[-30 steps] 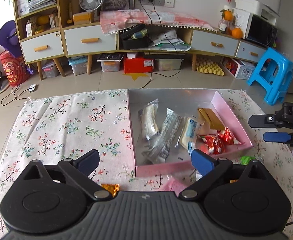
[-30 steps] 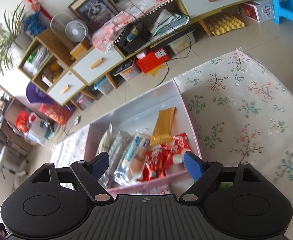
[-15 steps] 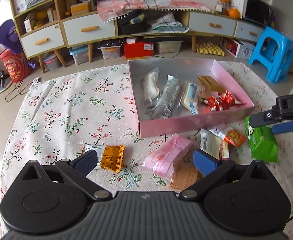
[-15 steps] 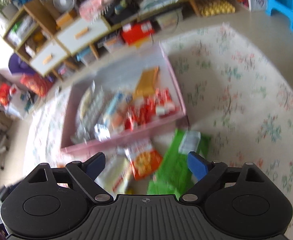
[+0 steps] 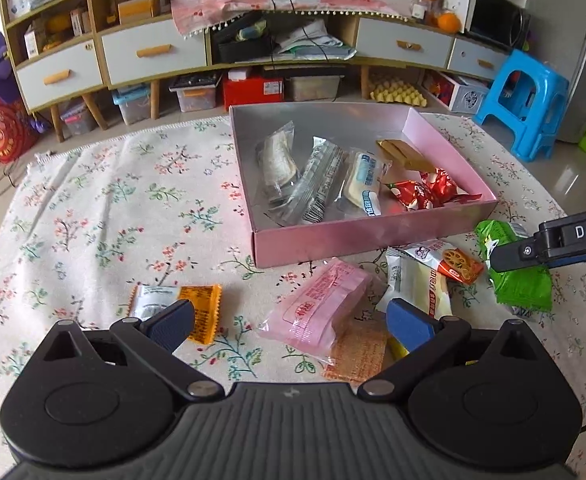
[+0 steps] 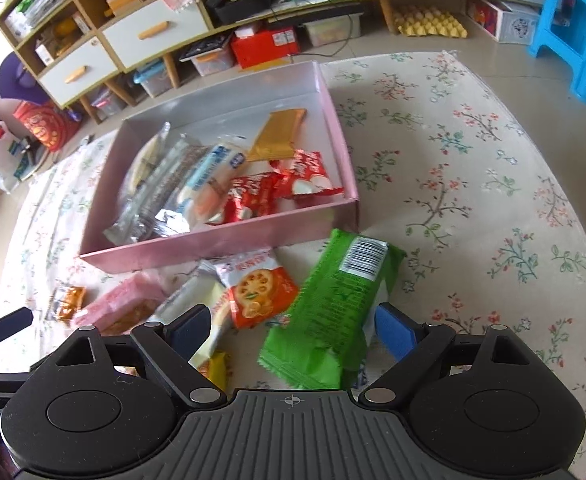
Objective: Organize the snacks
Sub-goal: 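Grasp the pink packet with the left gripper while the right grasps the green packet, then carry the pink and green packets into the pink box and open both grippers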
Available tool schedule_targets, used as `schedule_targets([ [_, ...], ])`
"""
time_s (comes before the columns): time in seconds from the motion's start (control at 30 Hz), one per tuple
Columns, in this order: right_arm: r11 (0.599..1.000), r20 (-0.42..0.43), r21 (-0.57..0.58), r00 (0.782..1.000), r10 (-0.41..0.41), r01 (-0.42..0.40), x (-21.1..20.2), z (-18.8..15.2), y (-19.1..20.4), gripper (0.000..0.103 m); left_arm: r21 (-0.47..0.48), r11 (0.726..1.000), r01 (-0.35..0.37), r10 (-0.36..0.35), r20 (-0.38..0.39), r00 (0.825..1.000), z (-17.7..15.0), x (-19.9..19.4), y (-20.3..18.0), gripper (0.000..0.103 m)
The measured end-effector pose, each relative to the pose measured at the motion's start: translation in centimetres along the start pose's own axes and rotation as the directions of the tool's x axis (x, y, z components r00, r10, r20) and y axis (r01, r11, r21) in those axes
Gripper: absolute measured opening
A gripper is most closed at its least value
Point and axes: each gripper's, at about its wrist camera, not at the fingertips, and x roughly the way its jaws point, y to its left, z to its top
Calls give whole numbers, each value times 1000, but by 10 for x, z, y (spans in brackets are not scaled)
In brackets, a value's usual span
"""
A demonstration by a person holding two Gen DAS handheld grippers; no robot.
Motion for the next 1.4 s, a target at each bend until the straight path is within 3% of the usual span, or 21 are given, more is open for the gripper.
schedule_targets([
  [0.2,999,-13,38,1000,-29,29,9,2,-12,91,-36,998,42,-43,-23,999,0,8,4,101],
  [0.37,996,-18,90,1000,0,2,12,2,-22,91,-70,995,65,-68,-37,997,4,16,8,96],
  [0.5,996,-16,78,999,-32,33,18,3,-24,91,-104,988,115,-122,-58,991,7,24,10,86],
  [0.8,999,-10,44,1000,-29,29,22,1,-26,87,-114,988,102,-114,-101,988,8,41,9,69],
  [0.9,999,-8,13,999,-32,32,23,-1,-22,78,-120,986,116,-129,-105,986,7,39,9,61],
  [0.97,999,-14,1,999,-32,32,25,-1,-21,60,-120,986,112,-125,-108,986,7,35,9,56],
  [1.07,999,-15,-1,999,-44,44,26,-2,-21,47,-132,985,114,-130,-112,985,7,32,10,48],
  [1.1,999,-12,0,999,-48,48,26,-2,-21,45,-137,983,121,-136,-111,984,7,31,10,38],
  [1.4,998,-7,27,999,-52,52,19,-3,-23,44,-153,981,117,-135,-114,984,6,20,12,35],
])
